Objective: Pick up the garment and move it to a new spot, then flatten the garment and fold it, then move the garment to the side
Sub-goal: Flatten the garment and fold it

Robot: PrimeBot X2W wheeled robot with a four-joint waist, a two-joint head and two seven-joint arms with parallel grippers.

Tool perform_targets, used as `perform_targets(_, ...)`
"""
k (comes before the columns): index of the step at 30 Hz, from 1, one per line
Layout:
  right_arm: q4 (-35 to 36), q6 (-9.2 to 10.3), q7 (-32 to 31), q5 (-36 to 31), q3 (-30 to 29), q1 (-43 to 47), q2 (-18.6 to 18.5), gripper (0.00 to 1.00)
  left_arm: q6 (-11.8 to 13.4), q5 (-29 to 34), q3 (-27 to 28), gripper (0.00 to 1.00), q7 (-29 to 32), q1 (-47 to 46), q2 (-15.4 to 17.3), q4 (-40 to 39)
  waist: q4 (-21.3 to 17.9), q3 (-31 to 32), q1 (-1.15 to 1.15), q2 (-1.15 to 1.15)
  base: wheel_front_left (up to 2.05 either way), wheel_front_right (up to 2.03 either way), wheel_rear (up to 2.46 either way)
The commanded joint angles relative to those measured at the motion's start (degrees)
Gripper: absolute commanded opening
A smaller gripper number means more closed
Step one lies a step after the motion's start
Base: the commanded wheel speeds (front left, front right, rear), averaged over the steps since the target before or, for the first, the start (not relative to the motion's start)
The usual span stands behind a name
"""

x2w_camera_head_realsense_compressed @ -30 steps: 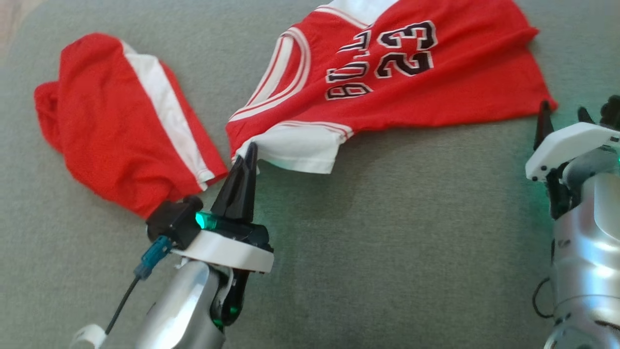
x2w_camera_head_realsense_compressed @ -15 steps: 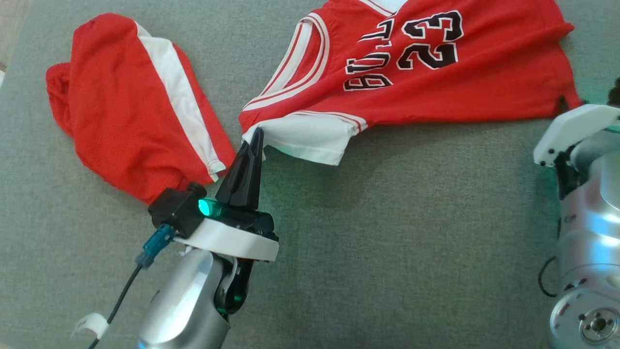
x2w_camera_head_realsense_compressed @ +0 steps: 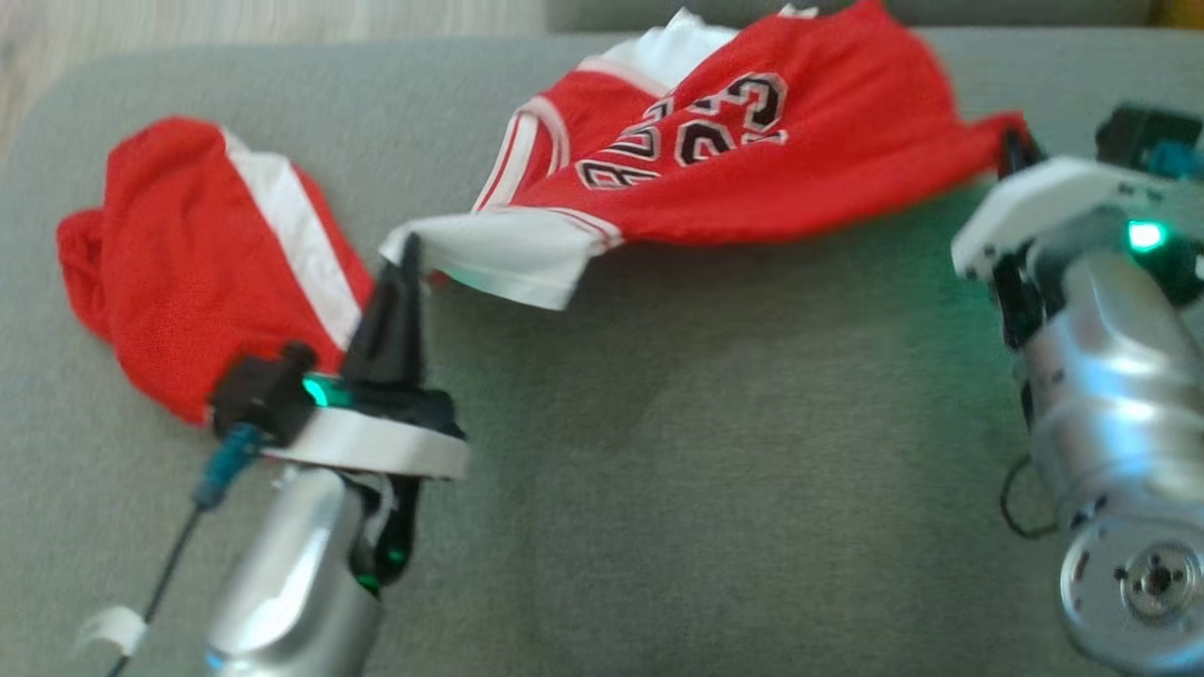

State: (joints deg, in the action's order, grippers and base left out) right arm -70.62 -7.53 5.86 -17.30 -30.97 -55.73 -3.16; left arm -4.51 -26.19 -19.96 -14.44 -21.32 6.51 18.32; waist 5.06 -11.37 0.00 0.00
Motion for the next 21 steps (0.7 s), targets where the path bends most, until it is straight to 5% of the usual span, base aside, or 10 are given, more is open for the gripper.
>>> perform_targets(1,0.8,0.04,1.9,1.5,2.6,-3.9,0.3,0.0,0.4,-0.5,3.2,0.0,-0.5,-3.8,1.6,-2.2,-2.7,3.3,0.0,0.0,0.0,0.0,0.0)
perform_targets(10,2.4,0.04,8.9,16.2,19.8,-9.9,0.3,0.0,1.0,-2.2,7.5,0.0,3.2,-12.6,5.9,-9.2,-6.9,11.3,0.0,0.0,0.0,0.0,0.0)
perform_targets(14,12.8,0.04,9.1,22.7,28.3,-7.2,-0.3,0.0,2.1,-2.7,9.3,0.0,5.5,-15.8,7.5,-15.3,-8.4,13.7,0.0,0.0,0.0,0.0,0.0)
perform_targets(21,38.0,0.04,4.3,32.3,36.5,2.6,-7.4,0.0,5.6,-4.8,12.7,0.0,10.8,-17.6,9.0,-27.8,-10.3,15.8,0.0,0.0,0.0,0.0,0.0)
